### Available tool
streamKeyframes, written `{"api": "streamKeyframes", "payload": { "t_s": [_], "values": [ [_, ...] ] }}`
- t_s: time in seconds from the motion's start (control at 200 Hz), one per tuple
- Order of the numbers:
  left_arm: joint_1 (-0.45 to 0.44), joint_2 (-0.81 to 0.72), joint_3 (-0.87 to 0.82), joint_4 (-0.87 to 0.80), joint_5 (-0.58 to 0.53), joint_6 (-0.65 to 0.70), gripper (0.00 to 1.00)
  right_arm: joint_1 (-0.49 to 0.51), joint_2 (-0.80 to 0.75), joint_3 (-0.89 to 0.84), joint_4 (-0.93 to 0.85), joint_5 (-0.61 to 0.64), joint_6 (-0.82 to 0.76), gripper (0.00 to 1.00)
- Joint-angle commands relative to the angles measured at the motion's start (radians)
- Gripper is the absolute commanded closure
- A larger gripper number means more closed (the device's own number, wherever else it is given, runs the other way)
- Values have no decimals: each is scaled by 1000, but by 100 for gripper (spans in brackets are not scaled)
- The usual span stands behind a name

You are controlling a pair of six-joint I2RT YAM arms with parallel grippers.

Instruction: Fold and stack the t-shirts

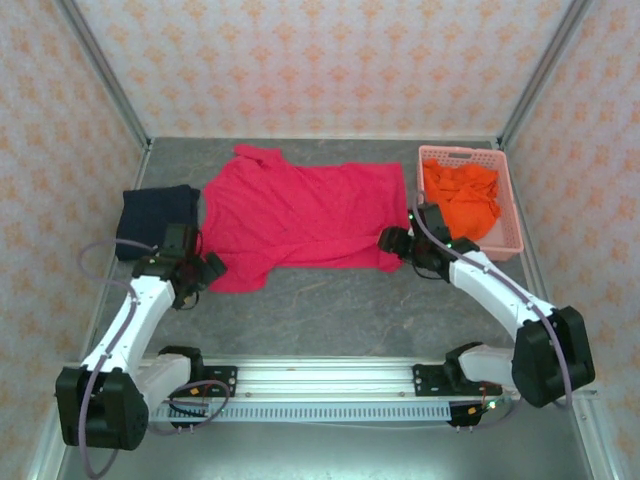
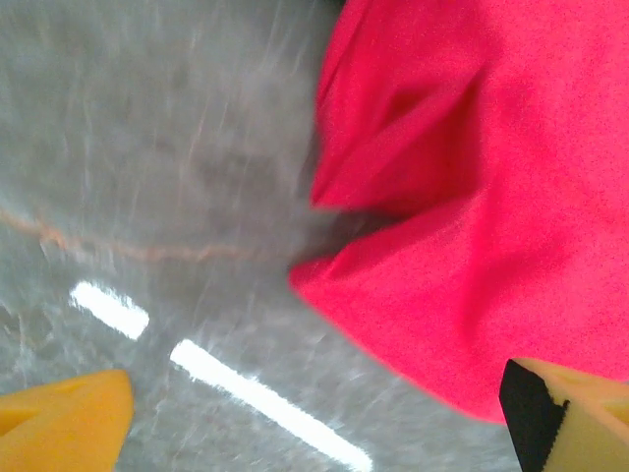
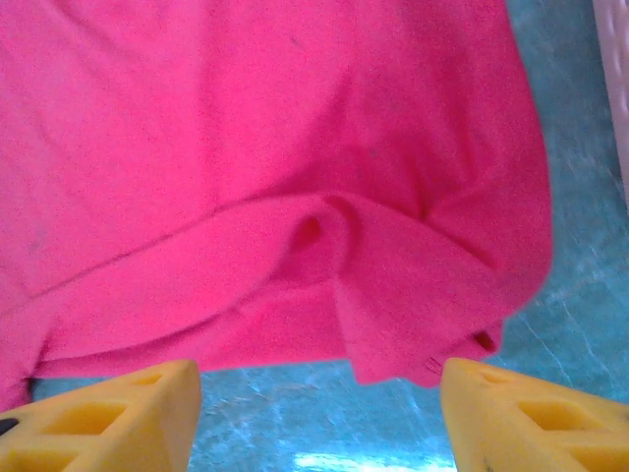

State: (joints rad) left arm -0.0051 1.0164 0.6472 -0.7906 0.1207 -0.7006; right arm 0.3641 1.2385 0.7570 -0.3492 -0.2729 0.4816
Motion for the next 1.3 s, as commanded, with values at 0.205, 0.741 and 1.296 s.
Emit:
{"api": "streamKeyframes", "payload": {
  "t_s": [0.205, 0.741, 1.296],
  "values": [
    [-12, 107, -103, 343, 26, -73, 17, 4, 1, -29, 63, 24, 47, 35],
    [-10, 179, -173, 464, 56, -92, 100, 4, -50, -60, 37, 55, 54, 36],
    [-9, 22, -100, 354, 69, -61, 100, -50, 126, -112, 241, 106, 219, 48]
  ]
}}
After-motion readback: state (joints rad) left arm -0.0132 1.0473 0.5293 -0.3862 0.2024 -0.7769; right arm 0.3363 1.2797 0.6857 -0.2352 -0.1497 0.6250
